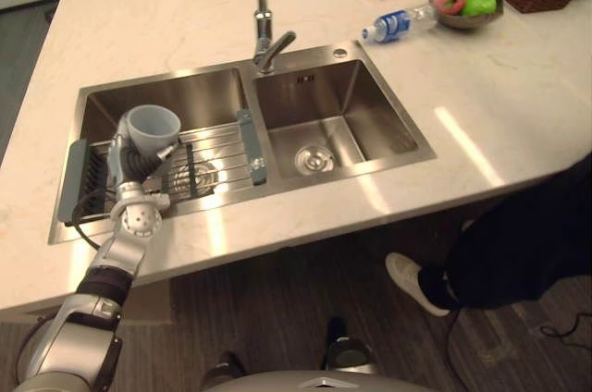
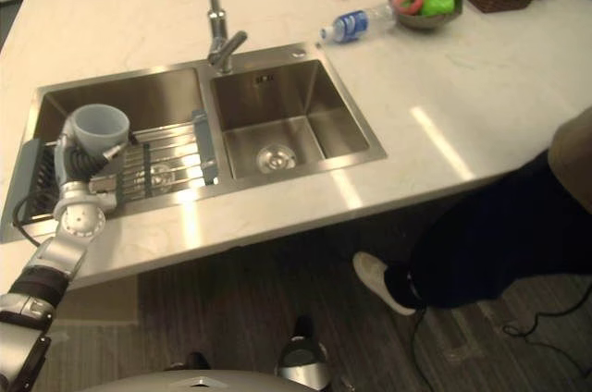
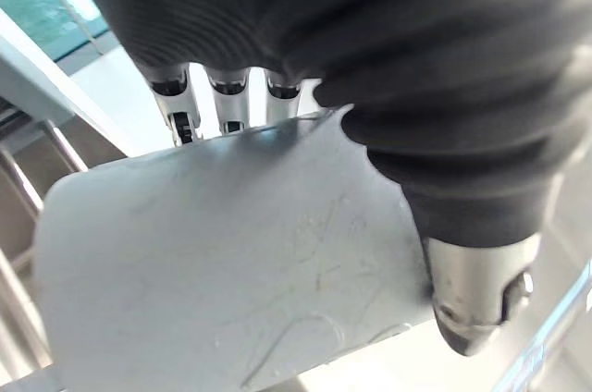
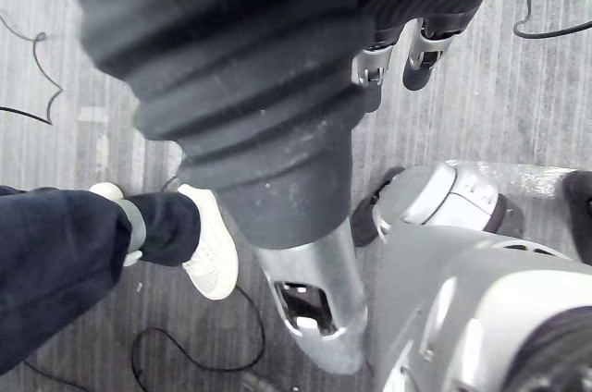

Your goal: Walk over to the sink, pick up the cup, carry it to the dishwasher, place the cup inside the dishwasher, then close the dishwasher door

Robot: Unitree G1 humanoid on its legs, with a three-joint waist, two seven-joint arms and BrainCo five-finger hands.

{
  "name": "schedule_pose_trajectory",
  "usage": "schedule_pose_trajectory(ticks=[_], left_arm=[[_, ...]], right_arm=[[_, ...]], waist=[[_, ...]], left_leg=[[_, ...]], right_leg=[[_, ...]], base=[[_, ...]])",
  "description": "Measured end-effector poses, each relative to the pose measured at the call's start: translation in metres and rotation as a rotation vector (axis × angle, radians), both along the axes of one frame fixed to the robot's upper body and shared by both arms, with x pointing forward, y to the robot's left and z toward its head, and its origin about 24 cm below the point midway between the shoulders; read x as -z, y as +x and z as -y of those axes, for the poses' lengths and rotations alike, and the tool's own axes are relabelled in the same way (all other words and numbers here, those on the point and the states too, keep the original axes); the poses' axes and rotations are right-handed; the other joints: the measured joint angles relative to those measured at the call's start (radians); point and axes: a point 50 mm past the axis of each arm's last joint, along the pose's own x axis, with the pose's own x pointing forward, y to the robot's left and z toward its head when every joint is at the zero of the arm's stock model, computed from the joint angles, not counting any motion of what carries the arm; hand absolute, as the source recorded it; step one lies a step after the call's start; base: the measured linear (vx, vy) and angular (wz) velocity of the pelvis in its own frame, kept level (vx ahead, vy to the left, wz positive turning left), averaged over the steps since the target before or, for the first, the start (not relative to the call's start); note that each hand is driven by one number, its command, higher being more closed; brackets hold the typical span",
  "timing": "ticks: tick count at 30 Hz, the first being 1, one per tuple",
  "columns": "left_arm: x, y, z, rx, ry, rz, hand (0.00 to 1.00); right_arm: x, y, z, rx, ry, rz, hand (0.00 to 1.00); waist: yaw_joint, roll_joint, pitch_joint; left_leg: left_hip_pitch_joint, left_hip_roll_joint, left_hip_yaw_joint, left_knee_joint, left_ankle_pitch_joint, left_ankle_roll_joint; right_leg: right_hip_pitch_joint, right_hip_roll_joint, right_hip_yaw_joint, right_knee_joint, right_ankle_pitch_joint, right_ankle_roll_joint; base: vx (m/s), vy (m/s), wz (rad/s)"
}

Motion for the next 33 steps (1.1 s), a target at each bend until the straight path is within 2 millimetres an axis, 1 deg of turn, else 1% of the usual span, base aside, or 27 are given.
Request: schedule_pose_trajectory(ticks=[1, 3, 4, 5, 7, 8, 9, 11, 12, 14, 16, 18, 20, 21, 23, 24, 25, 27, 30, 31, 32, 33], left_arm=[[-0.005, -0.001, 0.0, -0.003, -0.037, 0.046, 1.0], [-0.028, -0.009, -0.004, -0.018, -0.225, 0.251, 1.0], [-0.033, -0.01, -0.005, -0.02, -0.264, 0.293, 1.0], [-0.04, -0.013, -0.006, -0.014, -0.352, 0.369, 1.0], [-0.045, -0.017, -0.007, 0.013, -0.481, 0.442, 1.0], [-0.044, -0.02, -0.008, 0.031, -0.562, 0.471, 1.0], [-0.043, -0.021, -0.008, 0.044, -0.603, 0.482, 1.0], [-0.033, -0.023, -0.007, 0.088, -0.743, 0.479, 1.0], [-0.03, -0.024, -0.006, 0.097, -0.768, 0.472, 1.0], [-0.016, -0.028, -0.003, 0.125, -0.86, 0.449, 1.0], [-0.01, -0.03, -0.001, 0.148, -0.914, 0.442, 1.0], [-0.008, -0.036, 0.003, 0.185, -0.963, 0.457, 1.0], [-0.01, -0.042, 0.011, 0.23, -1.004, 0.48, 1.0], [-0.014, -0.049, 0.018, 0.265, -1.026, 0.506, 1.0], [-0.016, -0.058, 0.021, 0.283, -1.037, 0.524, 1.0], [-0.018, -0.063, 0.022, 0.292, -1.036, 0.519, 1.0], [-0.018, -0.064, 0.022, 0.296, -1.036, 0.518, 1.0], [-0.026, -0.068, 0.023, 0.325, -1.018, 0.521, 1.0], [-0.036, -0.072, 0.023, 0.347, -0.916, 0.53, 1.0], [-0.043, -0.074, 0.022, 0.358, -0.855, 0.543, 1.0], [-0.048, -0.075, 0.02, 0.367, -0.796, 0.544, 1.0], [-0.05, -0.076, 0.019, 0.369, -0.767, 0.538, 1.0]], right_arm=[[0.0, 0.0, 0.001, 0.012, -0.001, 0.001, 0.0], [-0.001, 0.003, 0.001, 0.034, -0.001, 0.022, 0.0], [-0.001, 0.004, 0.001, 0.045, 0.0, 0.032, 0.0], [-0.001, 0.005, 0.002, 0.064, 0.002, 0.044, 0.0], [-0.002, 0.006, 0.004, 0.062, -0.002, 0.056, 0.0], [-0.003, 0.006, 0.006, 0.058, -0.008, 0.056, 0.0], [-0.003, 0.006, 0.006, 0.059, -0.009, 0.055, 0.0], [-0.003, 0.005, 0.007, 0.051, -0.01, 0.044, 0.0], [-0.003, 0.005, 0.007, 0.051, -0.01, 0.043, 0.0], [-0.002, 0.004, 0.007, 0.058, -0.012, 0.039, 0.0], [-0.003, 0.005, 0.007, 0.059, -0.022, 0.044, 0.0], [-0.004, 0.008, 0.007, 0.059, -0.035, 0.05, 0.0], [-0.005, 0.008, 0.008, 0.071, -0.057, 0.04, 0.0], [-0.005, 0.009, 0.009, 0.09, -0.087, 0.043, 0.0], [-0.009, 0.016, 0.011, 0.101, -0.117, 0.065, 0.0], [-0.012, 0.022, 0.013, 0.108, -0.141, 0.08, 0.0], [-0.013, 0.025, 0.014, 0.11, -0.15, 0.088, 0.0], [-0.016, 0.028, 0.014, 0.128, -0.17, 0.106, 0.0], [-0.018, 0.03, 0.015, 0.119, -0.182, 0.127, 0.0], [-0.018, 0.033, 0.014, 0.113, -0.177, 0.145, 0.0], [-0.018, 0.041, 0.012, 0.105, -0.167, 0.17, 0.0], [-0.018, 0.041, 0.012, 0.099, -0.162, 0.174, 0.0]], waist=[[0.004, 0.0, 0.0], [0.025, 0.001, -0.001], [0.028, 0.001, -0.001], [0.03, 0.001, -0.002], [0.039, 0.001, -0.004], [0.047, 0.002, -0.009], [0.05, 0.002, -0.01], [0.058, -0.002, -0.02], [0.057, -0.003, -0.024], [0.058, -0.01, -0.044], [0.059, -0.013, -0.052], [0.06, -0.015, -0.053], [0.069, -0.015, -0.057], [0.081, -0.016, -0.063], [0.087, -0.017, -0.065], [0.093, -0.02, -0.066], [0.098, -0.022, -0.066], [0.104, -0.042, -0.066], [0.112, -0.049, -0.064], [0.122, -0.05, -0.065], [0.126, -0.049, -0.057], [0.129, -0.059, -0.055]], left_leg=[[0.0, -0.001, -0.001, 0.0, 0.0, 0.0], [0.002, -0.002, -0.004, 0.002, 0.0, 0.0], [0.004, -0.002, -0.005, 0.003, 0.0, 0.0], [0.006, -0.003, -0.008, 0.003, 0.0, 0.0], [0.014, -0.004, -0.008, 0.002, 0.0, 0.0], [0.015, -0.005, -0.007, 0.002, 0.0, 0.0], [0.015, -0.005, -0.007, 0.002, 0.0, 0.001], [0.011, -0.006, -0.009, 0.001, -0.001, 0.002], [0.01, -0.006, -0.009, 0.001, -0.001, 0.002], [0.003, -0.011, -0.016, 0.002, 0.002, 0.006], [0.0, -0.016, -0.023, 0.001, 0.005, 0.011], [-0.001, -0.024, -0.026, 0.001, 0.009, 0.017], [-0.007, -0.031, -0.028, 0.0, 0.009, 0.021], [-0.019, -0.035, -0.029, 0.001, 0.011, 0.024], [-0.027, -0.036, -0.03, 0.005, 0.011, 0.026], [-0.037, -0.035, -0.033, 0.017, 0.006, 0.027], [-0.05, -0.034, -0.036, 0.026, -0.002, 0.024], [-0.088, -0.034, -0.094, 0.073, -0.025, 0.037], [-0.134, -0.037, -0.182, 0.089, -0.018, 0.043], [-0.166, -0.039, -0.224, 0.091, -0.005, 0.046], [-0.201, -0.045, -0.267, 0.114, 0.018, 0.053], [-0.216, -0.057, -0.295, 0.135, 0.024, 0.054]], right_leg=[[0.001, 0.0, -0.001, 0.0, 0.0, 0.0], [0.009, -0.002, -0.011, -0.002, 0.0, 0.0], [0.013, -0.002, -0.016, -0.004, 0.0, 0.0], [0.027, -0.003, -0.027, -0.01, 0.0, 0.0], [0.039, -0.003, -0.031, -0.014, 0.0, 0.0], [0.039, -0.004, -0.03, -0.015, 0.0, -0.001], [0.039, -0.004, -0.03, -0.016, 0.0, -0.001], [0.039, -0.004, -0.035, -0.021, 0.001, -0.001], [0.038, -0.004, -0.037, -0.023, 0.002, -0.001], [0.038, -0.005, -0.042, -0.036, 0.015, -0.002], [0.038, -0.008, -0.043, -0.041, 0.023, -0.003], [0.037, -0.017, -0.044, -0.041, 0.026, -0.007], [0.032, -0.024, -0.043, -0.038, 0.027, -0.008], [0.015, -0.031, -0.042, -0.024, 0.025, -0.006], [-0.004, -0.039, -0.037, 0.006, 0.019, -0.005], [-0.026, -0.049, -0.029, 0.05, 0.004, 0.002], [-0.037, -0.054, -0.026, 0.077, -0.009, 0.002], [-0.055, -0.081, -0.031, 0.176, -0.064, 0.01], [-0.075, -0.088, -0.001, 0.252, -0.071, 0.014], [-0.095, -0.088, 0.038, 0.286, -0.082, 0.028], [-0.124, -0.089, 0.094, 0.396, -0.163, 0.031], [-0.124, -0.089, 0.112, 0.433, -0.208, 0.026]], base=[[0.06, 0.001, 0.12], [0.04, 0.001, 0.07], [0.02, -0.005, 0.16], [0.0, -0.005, 0.17], [-0.03, -0.001, 0.1], [-0.05, 0.0, -0.01], [-0.08, -0.007, -0.02], [-0.09, -0.01, 0.02], [-0.09, -0.007, 0.03], [-0.1, -0.003, 0.03], [-0.1, 0.011, 0.02], [-0.11, 0.035, 0.02], [-0.09, 0.039, 0.03], [-0.07, 0.041, 0.03], [-0.05, 0.042, 0.0], [-0.04, 0.04, 0.02], [-0.08, 0.036, 0.2], [-0.06, 0.022, 0.59], [-0.03, 0.024, 0.88], [-0.03, 0.011, 1.13], [0.01, -0.037, 1.2], [0.03, -0.155, 1.27]])
